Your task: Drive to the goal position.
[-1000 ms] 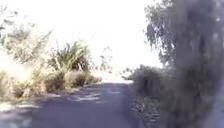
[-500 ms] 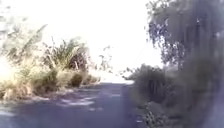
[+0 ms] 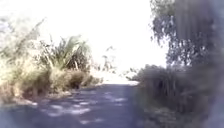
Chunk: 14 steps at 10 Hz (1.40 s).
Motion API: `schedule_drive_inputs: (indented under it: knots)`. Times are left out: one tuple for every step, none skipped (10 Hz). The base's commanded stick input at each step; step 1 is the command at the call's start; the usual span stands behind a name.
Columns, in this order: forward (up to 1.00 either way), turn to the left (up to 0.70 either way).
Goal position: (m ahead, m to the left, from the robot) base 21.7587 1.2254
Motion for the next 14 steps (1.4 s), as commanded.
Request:
schedule_drive_inputs:
  knots:
    - [1.0,0.0]
    - [1.0,0.0]
    - [1.0,0.0]
    - [1.0,0.0]
    - [1.0,0.0]
    - [1.0,0.0]
    - [1.0,0.0]
    - [1.0,0.0]
    - [1.0,0.0]
    - [0.0,0.0]
    - [0.0,0.0]
    - [0.0,0.0]
    - [0.0,0.0]
    - [0.0,0.0]
